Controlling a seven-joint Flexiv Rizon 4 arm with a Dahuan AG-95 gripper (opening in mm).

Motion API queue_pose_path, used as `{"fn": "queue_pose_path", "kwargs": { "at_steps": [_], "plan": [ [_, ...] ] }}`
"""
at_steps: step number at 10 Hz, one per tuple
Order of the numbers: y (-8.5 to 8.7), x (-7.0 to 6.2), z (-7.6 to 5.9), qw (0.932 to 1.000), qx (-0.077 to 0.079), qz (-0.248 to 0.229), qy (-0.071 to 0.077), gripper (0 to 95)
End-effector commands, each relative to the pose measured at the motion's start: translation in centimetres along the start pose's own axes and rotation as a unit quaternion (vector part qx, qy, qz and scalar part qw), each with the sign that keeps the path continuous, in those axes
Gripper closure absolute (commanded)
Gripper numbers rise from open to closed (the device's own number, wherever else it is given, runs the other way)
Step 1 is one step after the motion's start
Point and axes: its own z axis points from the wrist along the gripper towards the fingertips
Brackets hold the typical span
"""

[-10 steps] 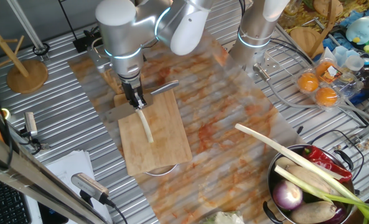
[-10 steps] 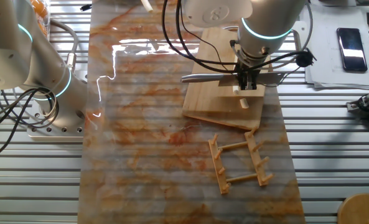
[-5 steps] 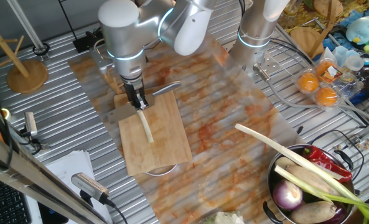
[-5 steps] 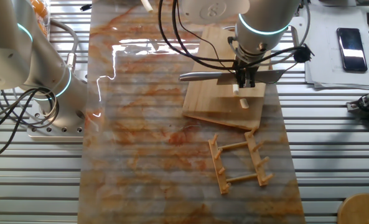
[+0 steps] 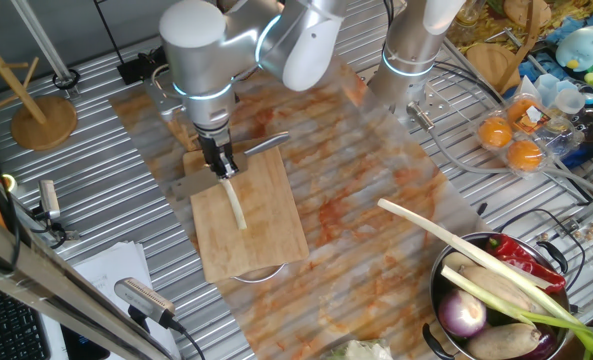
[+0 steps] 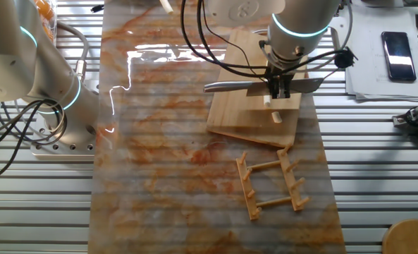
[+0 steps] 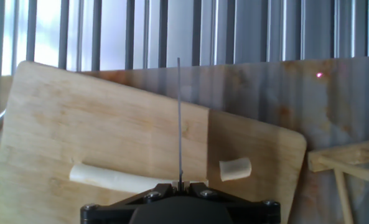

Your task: Chop the scallions

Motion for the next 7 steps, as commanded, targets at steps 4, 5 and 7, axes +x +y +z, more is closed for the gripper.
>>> {"fn": "queue_pose_path", "kwargs": {
  "at_steps": [4,5,7],
  "plan": [
    [-1.0,0.2,-0.2,0.9998,0.013,-0.004,-0.017,95.0],
    [-1.7,0.4,-0.4,0.9996,0.015,-0.012,-0.02,95.0],
    [-2.3,0.4,-0.9,0.9991,0.028,-0.028,-0.018,95.0]
  ]
}}
